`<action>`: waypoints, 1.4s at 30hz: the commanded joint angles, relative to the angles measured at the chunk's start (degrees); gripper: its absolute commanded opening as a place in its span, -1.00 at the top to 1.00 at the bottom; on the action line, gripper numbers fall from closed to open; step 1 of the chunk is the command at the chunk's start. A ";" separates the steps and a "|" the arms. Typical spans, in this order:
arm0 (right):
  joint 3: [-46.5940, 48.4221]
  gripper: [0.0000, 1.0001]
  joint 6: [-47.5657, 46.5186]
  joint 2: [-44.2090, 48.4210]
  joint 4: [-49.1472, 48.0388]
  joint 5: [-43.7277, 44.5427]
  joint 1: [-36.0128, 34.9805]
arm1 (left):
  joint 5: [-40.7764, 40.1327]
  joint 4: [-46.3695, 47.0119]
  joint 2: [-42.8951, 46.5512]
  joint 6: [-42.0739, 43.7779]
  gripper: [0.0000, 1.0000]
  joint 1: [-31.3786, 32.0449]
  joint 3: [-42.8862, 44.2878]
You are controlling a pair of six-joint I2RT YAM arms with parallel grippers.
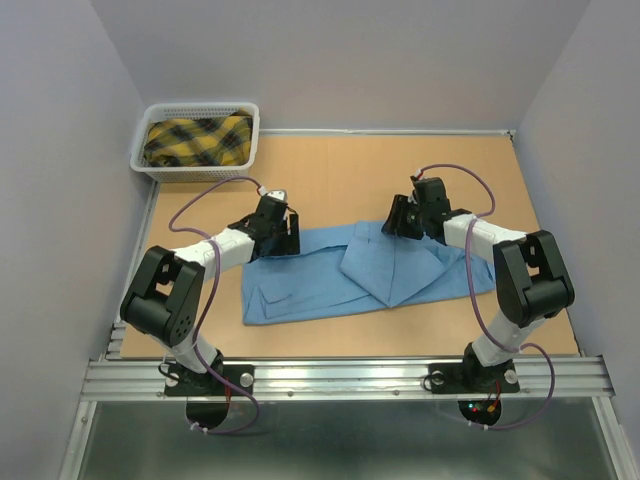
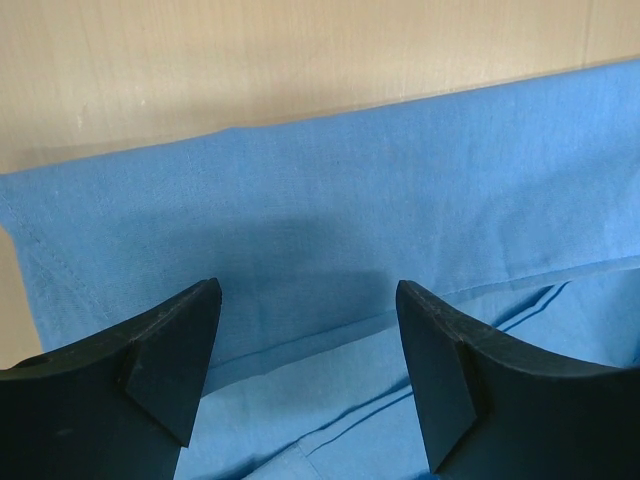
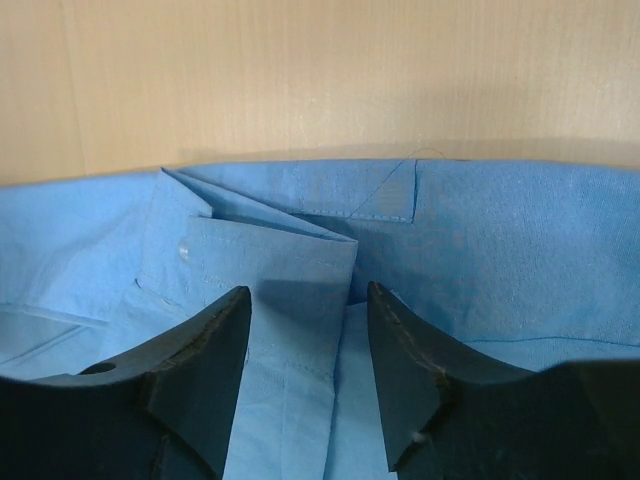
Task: Fold and stack the long sleeve shirts
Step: Fold the shirt
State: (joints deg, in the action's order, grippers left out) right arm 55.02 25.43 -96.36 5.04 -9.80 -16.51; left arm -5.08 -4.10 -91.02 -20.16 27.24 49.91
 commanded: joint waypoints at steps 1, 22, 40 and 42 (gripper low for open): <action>1.05 -0.16 -1.17 0.03 -2.66 -0.57 0.08 | -0.02 -0.21 2.34 -0.84 -0.63 -0.70 -1.39; 3.07 0.99 -3.73 8.02 -3.72 -11.29 -1.06 | 0.16 -1.61 6.20 -4.01 -0.62 -2.46 -1.93; -5.09 0.51 0.50 15.85 -4.42 -11.48 -9.24 | 11.75 -2.49 20.97 -6.82 -0.63 -0.97 -2.98; -7.38 0.29 0.41 17.25 -4.51 -9.11 -9.24 | 12.46 -1.79 21.41 -8.40 -0.63 0.26 -2.89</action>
State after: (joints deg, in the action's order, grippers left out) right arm 51.16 25.63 -81.93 2.13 -21.76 -25.87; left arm 3.51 -7.44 -71.81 -26.26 25.91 47.00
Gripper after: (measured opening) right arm 0.283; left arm 0.814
